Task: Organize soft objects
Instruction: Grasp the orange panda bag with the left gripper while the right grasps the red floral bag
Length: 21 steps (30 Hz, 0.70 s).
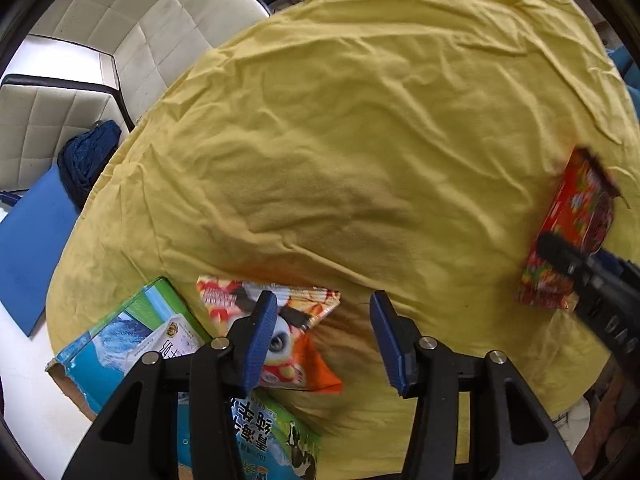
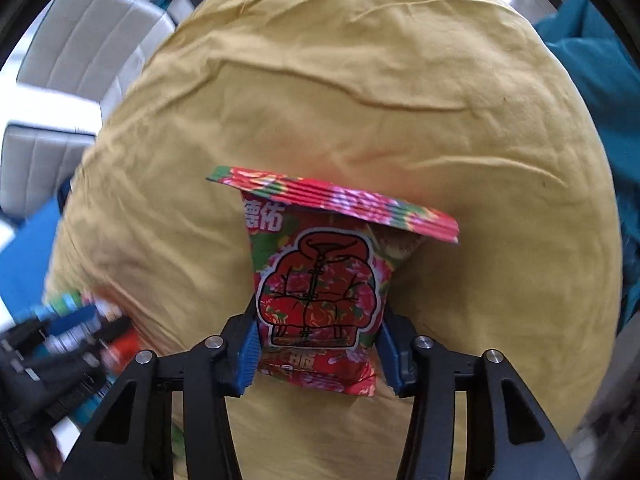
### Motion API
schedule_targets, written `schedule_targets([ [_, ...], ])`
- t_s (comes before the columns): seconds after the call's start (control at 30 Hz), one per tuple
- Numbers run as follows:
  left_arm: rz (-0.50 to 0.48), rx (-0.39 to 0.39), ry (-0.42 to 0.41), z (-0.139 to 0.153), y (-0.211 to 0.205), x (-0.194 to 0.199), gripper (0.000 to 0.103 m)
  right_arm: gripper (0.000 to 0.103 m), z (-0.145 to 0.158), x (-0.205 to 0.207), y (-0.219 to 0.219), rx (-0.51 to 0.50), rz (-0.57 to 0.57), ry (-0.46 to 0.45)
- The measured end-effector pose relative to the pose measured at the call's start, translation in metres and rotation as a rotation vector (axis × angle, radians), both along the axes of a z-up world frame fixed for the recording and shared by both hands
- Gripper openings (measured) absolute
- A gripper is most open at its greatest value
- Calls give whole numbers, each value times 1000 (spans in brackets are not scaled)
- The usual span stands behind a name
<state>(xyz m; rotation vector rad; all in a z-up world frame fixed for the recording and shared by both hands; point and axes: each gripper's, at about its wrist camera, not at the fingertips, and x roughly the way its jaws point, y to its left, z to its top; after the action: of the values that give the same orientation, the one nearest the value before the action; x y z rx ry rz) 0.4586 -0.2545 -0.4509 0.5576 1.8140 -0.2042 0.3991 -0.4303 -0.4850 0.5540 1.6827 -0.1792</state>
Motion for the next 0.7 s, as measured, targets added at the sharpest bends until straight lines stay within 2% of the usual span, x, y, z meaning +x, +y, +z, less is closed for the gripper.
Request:
schedule_targets([
  [0.07, 7, -30, -11, 9, -1, -1, 52, 51, 1, -9, 2, -29, 80, 17],
  [0.13, 14, -39, 17, 14, 2, 0, 52, 51, 4, -20, 0, -57, 137, 24],
  [0.2, -2, -46, 39, 17, 6, 2, 58, 51, 6, -28, -1, -86, 170, 31],
  [0.23, -21, -36, 47, 18, 6, 2, 71, 50, 7, -32, -2, -93, 179, 31],
  [0.27, -47, -14, 48, 18, 5, 1, 76, 50, 8, -36, -3, -95, 177, 31],
  [0.33, -103, 51, 70, 12, 5, -4, 76, 50, 7, -41, -4, -93, 172, 30],
  [0.4, -138, 107, 111, -3, 10, -11, 74, 50, 6, -45, -4, -94, 166, 30],
  [0.43, -152, 139, 117, -10, 13, -15, 58, 50, 6, -50, -6, -97, 167, 28],
  [0.47, -162, 171, 103, -16, 16, -17, 46, 50, 6, -55, -11, -98, 169, 26],
  [0.5, -153, 183, 95, -21, 19, -18, 46, 49, 6, -58, -10, -97, 172, 26],
  [0.57, -66, 144, 85, -25, 27, -18, 42, 49, 7, -65, -6, -92, 178, 26],
  [0.7, 44, 52, 55, -16, 33, -20, 42, 49, 8, -80, -3, -86, 174, 24],
])
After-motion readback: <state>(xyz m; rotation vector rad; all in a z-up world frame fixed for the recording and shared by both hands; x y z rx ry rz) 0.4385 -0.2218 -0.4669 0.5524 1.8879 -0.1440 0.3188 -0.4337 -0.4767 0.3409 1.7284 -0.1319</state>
